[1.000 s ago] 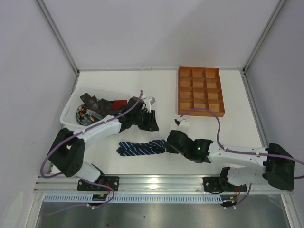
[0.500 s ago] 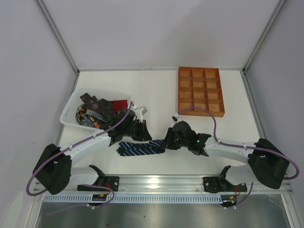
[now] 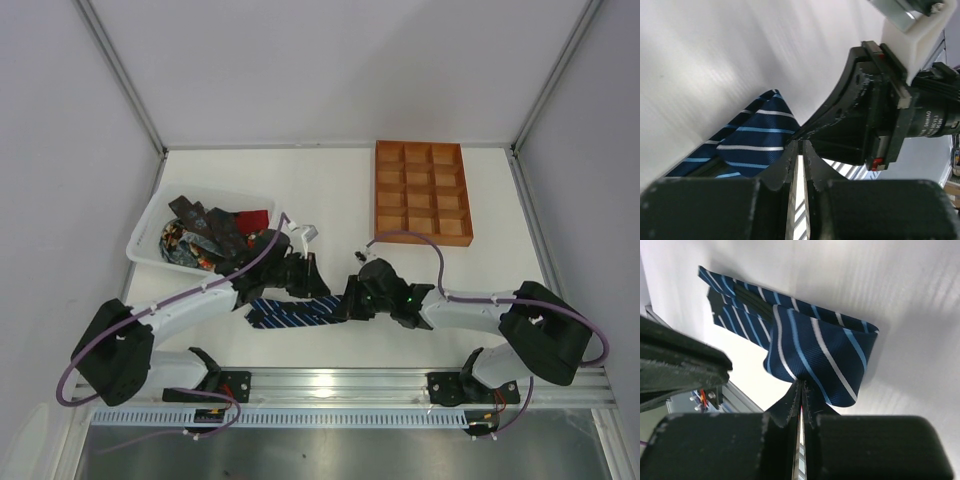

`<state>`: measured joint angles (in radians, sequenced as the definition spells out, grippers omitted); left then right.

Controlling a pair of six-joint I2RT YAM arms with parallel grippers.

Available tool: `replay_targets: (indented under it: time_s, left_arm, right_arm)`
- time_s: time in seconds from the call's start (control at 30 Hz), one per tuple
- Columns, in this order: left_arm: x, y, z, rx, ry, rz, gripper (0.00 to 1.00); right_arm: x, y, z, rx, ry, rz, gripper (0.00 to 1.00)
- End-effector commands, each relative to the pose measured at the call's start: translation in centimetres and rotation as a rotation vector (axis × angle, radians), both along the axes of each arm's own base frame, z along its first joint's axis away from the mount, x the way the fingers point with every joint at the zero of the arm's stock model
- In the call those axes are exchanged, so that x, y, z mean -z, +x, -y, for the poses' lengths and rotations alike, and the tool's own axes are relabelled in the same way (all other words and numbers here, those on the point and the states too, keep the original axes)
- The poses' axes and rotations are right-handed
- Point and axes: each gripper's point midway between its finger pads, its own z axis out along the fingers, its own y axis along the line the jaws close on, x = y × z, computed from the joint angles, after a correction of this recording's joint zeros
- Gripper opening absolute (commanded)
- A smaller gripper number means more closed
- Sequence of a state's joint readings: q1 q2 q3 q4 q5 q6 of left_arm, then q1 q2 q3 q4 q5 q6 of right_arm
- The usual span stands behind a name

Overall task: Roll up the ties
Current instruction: Roll the tie

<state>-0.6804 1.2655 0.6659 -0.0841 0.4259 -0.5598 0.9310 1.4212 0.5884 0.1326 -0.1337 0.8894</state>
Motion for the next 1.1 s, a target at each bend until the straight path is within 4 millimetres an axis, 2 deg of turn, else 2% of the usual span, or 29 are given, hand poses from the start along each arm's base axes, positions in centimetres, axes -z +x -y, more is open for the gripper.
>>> replay_targets:
  time_s: [0.0, 0.13, 0.37, 0.83, 0.93, 1.0, 1.03, 1.07]
  left_arm:
    - [0.2, -1.3, 1.7, 0.051, -0.043, -0.017, 0.12]
    - [1.2, -2.2, 2.4, 0.063, -0.047, -0.029, 0.12]
    - [3.5, -3.4, 1.8, 0.064, -0.016, -0.065, 0.11]
    - [7.2, -3.1, -0.3, 0.016, 0.123, -0.069, 0.10]
    - [7.3, -3.0, -0.2, 0.020, 0.123, -0.070, 0.09]
    - [7.3, -3.0, -0.2, 0.022, 0.123, -0.069, 0.09]
    - [7.3, -3.0, -0.1, 0.023, 0.121, -0.069, 0.09]
    - [7.2, -3.0, -0.1, 0.024, 0.118, -0.067, 0.09]
  right_arm:
    - [-0.1, 0.1, 0.1, 0.002, 0.016, 0.014, 0.04]
    - [0.3, 0.1, 0.3, 0.006, 0.006, 0.011, 0.04]
    - [0.6, 0.1, 0.4, 0.008, -0.005, 0.009, 0.03]
    - [-0.2, -0.2, 0.4, -0.022, -0.020, 0.009, 0.05]
    - [-1.4, -0.1, 0.2, -0.034, -0.005, 0.025, 0.08]
    - [-2.4, 0.0, 0.3, -0.034, -0.002, 0.044, 0.12]
    - [-3.3, 0.3, 0.2, -0.030, 0.003, 0.061, 0.15]
    - [-3.7, 0.8, 0.4, -0.024, 0.004, 0.080, 0.24]
